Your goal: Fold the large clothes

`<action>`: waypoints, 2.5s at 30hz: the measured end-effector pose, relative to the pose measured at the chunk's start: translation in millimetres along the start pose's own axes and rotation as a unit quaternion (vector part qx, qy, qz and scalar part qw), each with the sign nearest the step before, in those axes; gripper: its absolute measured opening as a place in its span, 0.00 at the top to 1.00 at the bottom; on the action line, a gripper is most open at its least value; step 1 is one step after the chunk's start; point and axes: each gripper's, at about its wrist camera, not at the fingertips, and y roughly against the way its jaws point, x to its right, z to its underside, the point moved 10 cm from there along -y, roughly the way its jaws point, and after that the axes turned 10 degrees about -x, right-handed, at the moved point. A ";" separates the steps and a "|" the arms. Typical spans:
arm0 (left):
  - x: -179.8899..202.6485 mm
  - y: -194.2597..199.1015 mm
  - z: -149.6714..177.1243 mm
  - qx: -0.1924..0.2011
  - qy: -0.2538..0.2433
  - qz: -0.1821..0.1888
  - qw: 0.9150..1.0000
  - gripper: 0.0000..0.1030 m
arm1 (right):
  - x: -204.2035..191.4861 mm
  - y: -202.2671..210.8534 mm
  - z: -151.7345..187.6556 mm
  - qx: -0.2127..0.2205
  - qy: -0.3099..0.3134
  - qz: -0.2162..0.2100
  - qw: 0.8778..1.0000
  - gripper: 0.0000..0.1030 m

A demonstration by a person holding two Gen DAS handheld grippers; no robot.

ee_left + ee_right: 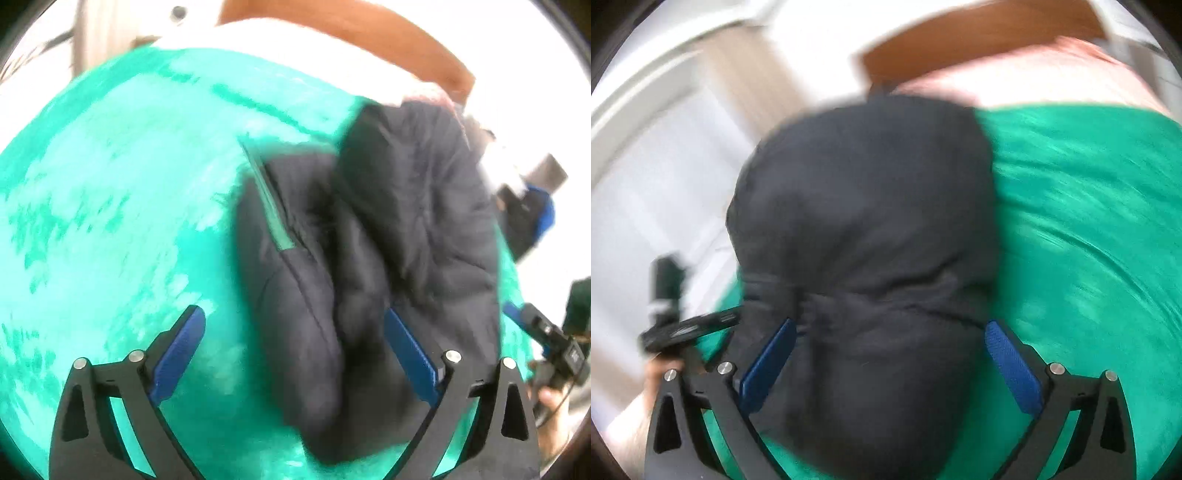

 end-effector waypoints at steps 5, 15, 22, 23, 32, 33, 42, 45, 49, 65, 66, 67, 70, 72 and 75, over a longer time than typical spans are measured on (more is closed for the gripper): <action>6.9 32.8 11.2 0.078 -0.001 0.046 0.996 0.06 | 6.7 33.8 22.4 0.049 0.017 0.020 0.998 0.02; 48.2 157.3 106.2 0.241 -0.140 -0.134 0.951 0.00 | -23.9 167.2 70.5 0.190 0.138 0.115 0.965 0.00; 85.8 191.7 152.4 0.274 -0.159 -0.184 0.930 0.00 | -44.5 231.0 108.4 0.277 0.168 0.162 0.932 0.00; 88.6 194.2 157.7 0.275 -0.156 -0.186 0.930 0.00 | -45.8 228.0 111.3 0.262 0.170 0.169 0.935 0.00; 99.2 208.0 189.2 0.274 -0.135 -0.177 0.935 0.00 | -43.7 213.6 143.4 0.206 0.142 0.158 0.955 0.00; 99.7 208.4 191.2 0.273 -0.134 -0.177 0.936 0.00 | -43.7 210.9 146.6 0.195 0.137 0.152 0.959 0.00; 105.8 208.3 215.5 0.264 -0.147 -0.168 0.938 0.00 | -41.4 206.3 177.0 0.164 0.111 0.161 0.967 0.00; 105.2 205.3 232.3 0.254 -0.144 -0.159 0.943 0.00 | -40.1 208.8 187.7 0.158 0.099 0.168 0.968 0.00; 110.1 201.0 257.5 0.239 -0.160 -0.153 0.946 0.00 | -38.9 213.0 200.6 0.141 0.086 0.201 0.965 0.00; 112.3 199.8 278.8 0.210 -0.163 -0.171 0.949 0.00 | -34.0 208.8 224.6 0.080 0.084 0.258 0.959 0.00; 111.2 198.5 279.0 0.209 -0.162 -0.172 0.949 0.00 | -33.7 208.5 225.8 0.078 0.087 0.264 0.957 0.00; 110.0 196.7 279.3 0.206 -0.161 -0.174 0.950 0.00 | -34.2 208.6 226.9 0.077 0.090 0.271 0.955 0.00; 107.7 192.5 280.7 0.196 -0.156 -0.172 0.953 0.00 | -35.0 210.1 228.4 0.078 0.095 0.283 0.951 0.00; 107.5 191.6 282.2 0.191 -0.153 -0.168 0.955 0.00 | -34.8 211.7 229.2 0.078 0.094 0.286 0.950 0.00; 110.6 194.0 285.4 0.190 -0.158 -0.167 0.955 0.00 | -36.1 214.7 230.5 0.080 0.098 0.291 0.948 0.00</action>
